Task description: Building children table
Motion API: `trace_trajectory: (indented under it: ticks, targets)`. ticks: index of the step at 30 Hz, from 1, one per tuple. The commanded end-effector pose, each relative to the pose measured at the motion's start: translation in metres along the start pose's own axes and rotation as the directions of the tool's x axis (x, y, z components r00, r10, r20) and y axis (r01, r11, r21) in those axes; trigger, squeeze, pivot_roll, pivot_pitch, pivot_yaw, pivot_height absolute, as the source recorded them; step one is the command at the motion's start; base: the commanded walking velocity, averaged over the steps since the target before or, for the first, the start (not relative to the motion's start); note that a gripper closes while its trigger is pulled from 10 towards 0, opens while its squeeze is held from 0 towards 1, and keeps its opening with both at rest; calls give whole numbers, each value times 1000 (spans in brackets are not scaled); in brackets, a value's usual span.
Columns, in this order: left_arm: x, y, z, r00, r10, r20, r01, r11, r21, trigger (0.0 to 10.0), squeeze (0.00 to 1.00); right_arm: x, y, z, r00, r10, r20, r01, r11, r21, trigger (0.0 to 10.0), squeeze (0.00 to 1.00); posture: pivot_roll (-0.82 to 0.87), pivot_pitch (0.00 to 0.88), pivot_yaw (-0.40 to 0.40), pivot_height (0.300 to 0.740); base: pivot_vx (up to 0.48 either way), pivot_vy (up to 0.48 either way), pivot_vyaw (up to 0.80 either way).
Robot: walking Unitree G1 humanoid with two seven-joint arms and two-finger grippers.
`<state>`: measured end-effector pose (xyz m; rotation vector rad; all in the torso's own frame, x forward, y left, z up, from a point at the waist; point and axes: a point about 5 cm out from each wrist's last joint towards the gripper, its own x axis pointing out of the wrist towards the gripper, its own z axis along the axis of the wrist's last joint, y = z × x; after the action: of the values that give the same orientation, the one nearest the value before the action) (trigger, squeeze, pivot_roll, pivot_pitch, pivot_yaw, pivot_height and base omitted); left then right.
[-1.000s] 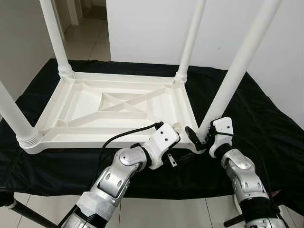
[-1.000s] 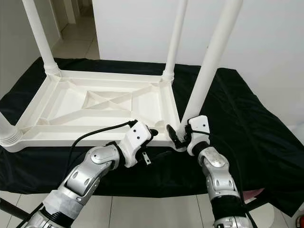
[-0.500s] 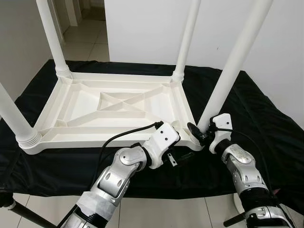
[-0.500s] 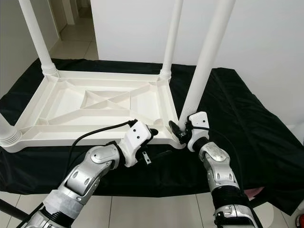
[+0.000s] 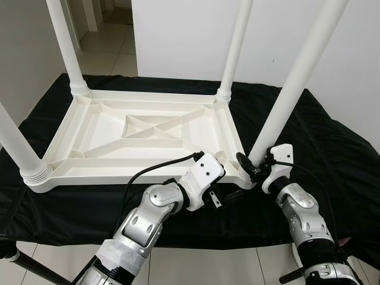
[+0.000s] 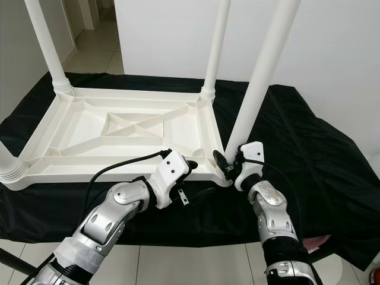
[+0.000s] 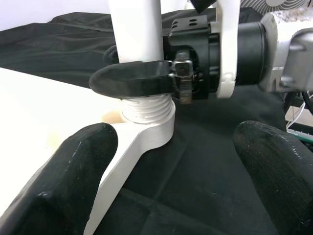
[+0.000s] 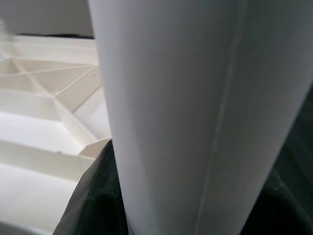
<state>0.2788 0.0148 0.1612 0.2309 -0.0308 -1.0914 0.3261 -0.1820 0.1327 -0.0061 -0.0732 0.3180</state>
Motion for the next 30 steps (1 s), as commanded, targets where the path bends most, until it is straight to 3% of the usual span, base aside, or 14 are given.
trace_trajectory:
  ticks: [1,7,10,12,14,15,17,20,27,28,30]
  targets:
    - [1,1,-1,999,31,-7,-31,999,6,10000,0,-4,1,-15,997,-30,-76,32,999,32,10000,0,22,53,-33,740,0,0,0]
    - [1,0,-1,1000,29,-8,-29,1000,4,10000,0,-6,6,-14,977,-193,-91,201,976,86,10000,0,23,58,-38,740,0,0,0]
    - [1,-1,-1,1000,29,-9,-29,1000,4,10000,0,-15,9,-16,916,-387,-108,397,913,93,10000,0,25,57,-41,740,0,0,0]
    - [0,-1,-1,1000,29,-9,-29,1000,3,10000,0,-18,12,-16,897,-430,-104,439,892,103,10000,0,26,56,-45,740,0,0,0]
    - [0,-2,-2,1000,28,-9,-28,1000,2,10000,0,-24,18,-17,854,-510,-104,520,844,134,10000,0,28,55,-47,740,0,0,0]
    - [0,-2,-2,1000,28,-9,-28,1000,2,10000,0,-24,18,-17,854,-510,-104,520,844,134,10000,0,28,55,-47,740,0,0,0]
    - [0,-2,-2,1000,27,-8,-27,1000,2,10000,0,-27,25,-16,812,-573,-110,584,795,167,10000,0,30,52,-48,740,0,0,0]
    - [1,-2,-1,1000,26,-6,-26,1000,1,10000,0,-27,34,-15,812,-573,-114,584,789,192,10000,0,30,50,-47,740,0,0,0]
    - [1,-3,-1,1000,17,-7,-16,1000,6,10000,0,-28,31,-12,800,-586,-126,600,777,191,10000,0,26,41,-44,740,0,0,0]
    - [2,-3,-1,1000,16,-6,-16,1000,8,10000,0,-28,34,-10,811,-574,-113,585,787,199,10000,1000,27,39,-43,740,0,0,0]
    - [2,-2,-1,1000,15,-6,-15,1000,9,10000,0,-28,35,-8,819,-564,-101,573,796,198,10000,1000,26,36,-42,740,0,0,0]
